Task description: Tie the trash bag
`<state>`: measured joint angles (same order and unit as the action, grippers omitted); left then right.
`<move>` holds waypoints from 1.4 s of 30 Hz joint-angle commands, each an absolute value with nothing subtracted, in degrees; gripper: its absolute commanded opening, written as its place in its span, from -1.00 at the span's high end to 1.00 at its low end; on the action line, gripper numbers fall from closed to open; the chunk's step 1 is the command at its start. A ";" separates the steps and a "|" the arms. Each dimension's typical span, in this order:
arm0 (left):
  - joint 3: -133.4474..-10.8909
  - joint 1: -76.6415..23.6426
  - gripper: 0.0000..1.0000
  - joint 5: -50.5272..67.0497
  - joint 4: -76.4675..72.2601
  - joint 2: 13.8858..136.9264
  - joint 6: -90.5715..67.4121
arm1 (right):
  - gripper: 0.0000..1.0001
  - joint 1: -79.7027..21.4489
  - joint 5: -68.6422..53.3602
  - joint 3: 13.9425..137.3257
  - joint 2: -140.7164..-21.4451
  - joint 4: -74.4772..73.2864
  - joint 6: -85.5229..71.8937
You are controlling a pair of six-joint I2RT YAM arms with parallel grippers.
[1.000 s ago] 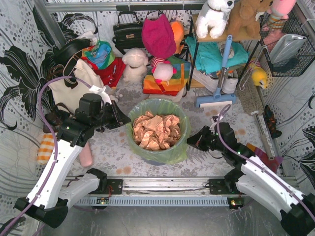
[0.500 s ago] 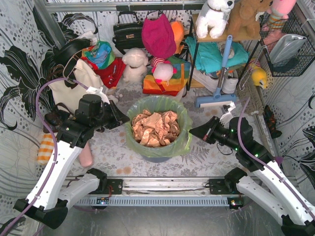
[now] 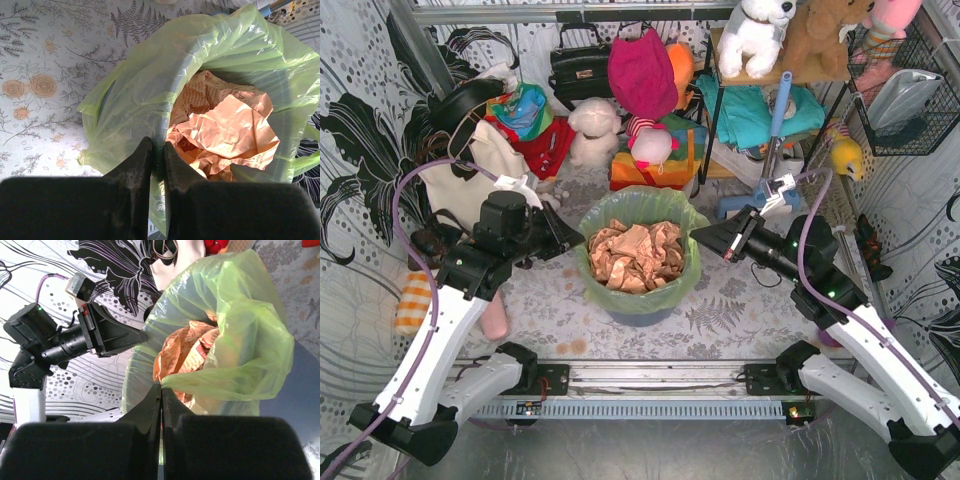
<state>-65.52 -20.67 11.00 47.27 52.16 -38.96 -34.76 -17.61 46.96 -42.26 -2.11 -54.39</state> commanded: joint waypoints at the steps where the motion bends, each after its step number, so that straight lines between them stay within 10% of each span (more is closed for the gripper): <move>1: -64.18 -21.35 0.87 11.32 38.56 51.29 -41.00 | 1.00 -35.16 -18.86 50.23 -44.06 6.10 -52.41; 16: -61.40 -24.74 0.81 17.57 26.15 54.82 -40.83 | 1.00 -34.96 -9.35 63.09 -55.84 -2.15 -44.36; 30: -66.51 -25.19 -0.09 5.58 34.87 52.47 -34.94 | 1.00 -33.57 -5.82 65.12 -58.32 -6.64 -44.07; 42: -52.20 -25.08 -0.13 -2.46 42.14 38.31 -47.25 | 1.00 -33.53 -5.84 64.14 -57.88 -8.01 -45.39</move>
<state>-57.14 -24.77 -1.83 40.21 39.88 -42.61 -33.78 -6.35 63.00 -58.46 -7.92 -45.36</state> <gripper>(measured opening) 0.571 0.003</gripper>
